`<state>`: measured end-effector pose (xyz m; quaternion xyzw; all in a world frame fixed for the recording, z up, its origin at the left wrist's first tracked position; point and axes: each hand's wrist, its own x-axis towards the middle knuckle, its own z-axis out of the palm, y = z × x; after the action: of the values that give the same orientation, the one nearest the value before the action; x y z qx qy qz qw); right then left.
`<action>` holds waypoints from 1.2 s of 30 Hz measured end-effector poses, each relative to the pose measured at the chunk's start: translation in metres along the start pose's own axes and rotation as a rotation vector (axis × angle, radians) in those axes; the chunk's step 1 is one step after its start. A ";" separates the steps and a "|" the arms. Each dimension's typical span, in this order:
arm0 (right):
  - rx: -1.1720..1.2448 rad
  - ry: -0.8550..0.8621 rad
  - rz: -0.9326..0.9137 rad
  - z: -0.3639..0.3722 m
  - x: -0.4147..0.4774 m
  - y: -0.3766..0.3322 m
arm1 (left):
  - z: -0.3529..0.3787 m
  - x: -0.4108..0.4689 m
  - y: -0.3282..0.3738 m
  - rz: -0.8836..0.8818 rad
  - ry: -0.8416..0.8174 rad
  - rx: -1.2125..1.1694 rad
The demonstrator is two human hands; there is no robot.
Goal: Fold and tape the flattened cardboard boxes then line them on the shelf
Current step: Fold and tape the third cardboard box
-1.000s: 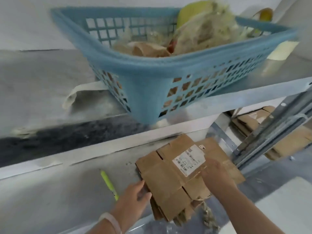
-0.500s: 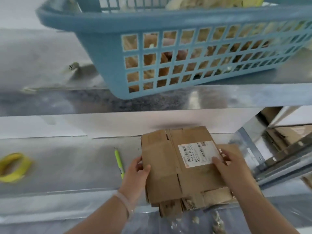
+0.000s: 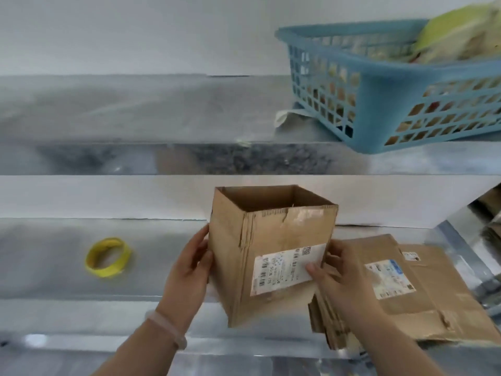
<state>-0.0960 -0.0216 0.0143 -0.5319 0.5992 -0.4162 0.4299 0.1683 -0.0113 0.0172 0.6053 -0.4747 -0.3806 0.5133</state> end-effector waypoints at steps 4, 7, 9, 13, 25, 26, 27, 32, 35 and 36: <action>0.067 -0.116 -0.103 0.056 -0.002 -0.012 | -0.041 0.015 -0.006 0.065 0.079 -0.013; -0.028 -0.143 -0.206 0.093 -0.001 -0.022 | -0.065 0.028 -0.012 0.064 0.088 -0.052; -0.122 -0.142 -0.238 0.112 0.000 -0.023 | -0.079 0.033 -0.012 0.058 0.100 -0.083; -0.310 -0.164 -0.342 0.137 -0.004 -0.017 | -0.107 0.042 -0.025 0.071 0.089 -0.111; -0.300 -0.059 -0.379 0.158 0.008 -0.027 | -0.143 0.048 -0.050 0.247 -0.263 0.073; -0.290 -0.062 -0.357 0.158 0.009 -0.030 | -0.141 0.051 -0.049 0.252 -0.196 0.119; -0.294 -0.063 -0.337 0.158 0.011 -0.032 | -0.140 0.054 -0.047 0.259 -0.153 0.158; -0.337 -0.239 -0.235 0.143 0.028 -0.044 | -0.143 0.070 -0.044 0.174 -0.184 0.222; -0.461 -0.290 -0.297 0.141 0.034 -0.050 | -0.150 0.076 -0.040 0.244 -0.231 0.322; -0.484 -0.281 -0.308 0.142 0.034 -0.049 | -0.150 0.075 -0.039 0.269 -0.234 0.351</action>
<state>0.0516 -0.0661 0.0185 -0.7556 0.5278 -0.2442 0.3012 0.3376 -0.0439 0.0083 0.5683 -0.6661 -0.2878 0.3879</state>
